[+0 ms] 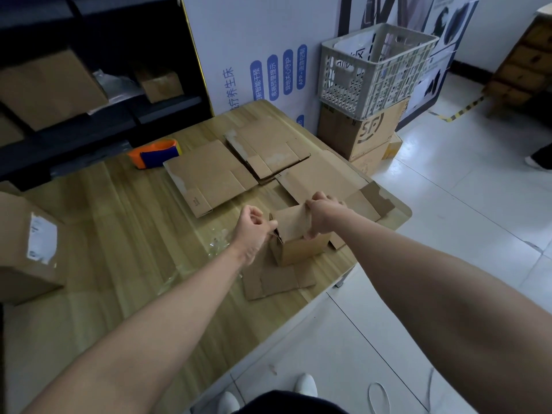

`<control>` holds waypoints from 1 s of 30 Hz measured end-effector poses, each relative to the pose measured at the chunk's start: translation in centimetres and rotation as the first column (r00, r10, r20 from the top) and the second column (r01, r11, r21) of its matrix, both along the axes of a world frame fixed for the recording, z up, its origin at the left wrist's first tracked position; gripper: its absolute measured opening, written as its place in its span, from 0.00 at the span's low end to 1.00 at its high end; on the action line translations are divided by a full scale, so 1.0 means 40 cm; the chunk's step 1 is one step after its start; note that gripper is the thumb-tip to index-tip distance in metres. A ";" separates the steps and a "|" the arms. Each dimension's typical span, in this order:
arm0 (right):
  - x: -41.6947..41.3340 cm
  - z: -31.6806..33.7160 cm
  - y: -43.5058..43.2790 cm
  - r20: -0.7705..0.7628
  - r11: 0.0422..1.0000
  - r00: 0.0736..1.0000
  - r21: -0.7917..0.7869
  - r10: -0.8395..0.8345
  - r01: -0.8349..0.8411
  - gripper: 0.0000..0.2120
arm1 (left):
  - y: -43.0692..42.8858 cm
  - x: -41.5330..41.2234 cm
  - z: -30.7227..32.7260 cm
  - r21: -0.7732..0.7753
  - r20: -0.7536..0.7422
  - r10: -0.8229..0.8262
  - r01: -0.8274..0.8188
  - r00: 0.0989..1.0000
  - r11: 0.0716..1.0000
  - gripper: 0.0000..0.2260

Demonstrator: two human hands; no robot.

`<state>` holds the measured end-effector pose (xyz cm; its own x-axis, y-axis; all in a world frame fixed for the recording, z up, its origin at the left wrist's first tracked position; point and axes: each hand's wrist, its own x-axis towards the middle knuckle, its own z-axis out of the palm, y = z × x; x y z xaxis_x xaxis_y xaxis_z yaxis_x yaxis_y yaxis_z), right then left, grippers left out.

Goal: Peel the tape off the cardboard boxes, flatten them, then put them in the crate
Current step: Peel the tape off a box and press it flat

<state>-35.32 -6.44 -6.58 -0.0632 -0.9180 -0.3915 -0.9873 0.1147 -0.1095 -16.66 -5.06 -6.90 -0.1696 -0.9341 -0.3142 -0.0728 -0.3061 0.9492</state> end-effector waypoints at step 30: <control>0.064 0.083 0.091 0.554 0.975 0.833 -0.187 0.006 0.117 0.47 | -0.058 0.059 0.087 -0.397 0.671 0.141 0.191 0.728 0.898 0.10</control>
<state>-32.74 -2.79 -3.27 0.0516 -0.9821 -0.1810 -0.7495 0.0817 -0.6569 -14.29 -7.39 -3.43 -0.0953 -0.9936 0.0600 -0.7364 0.1109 0.6674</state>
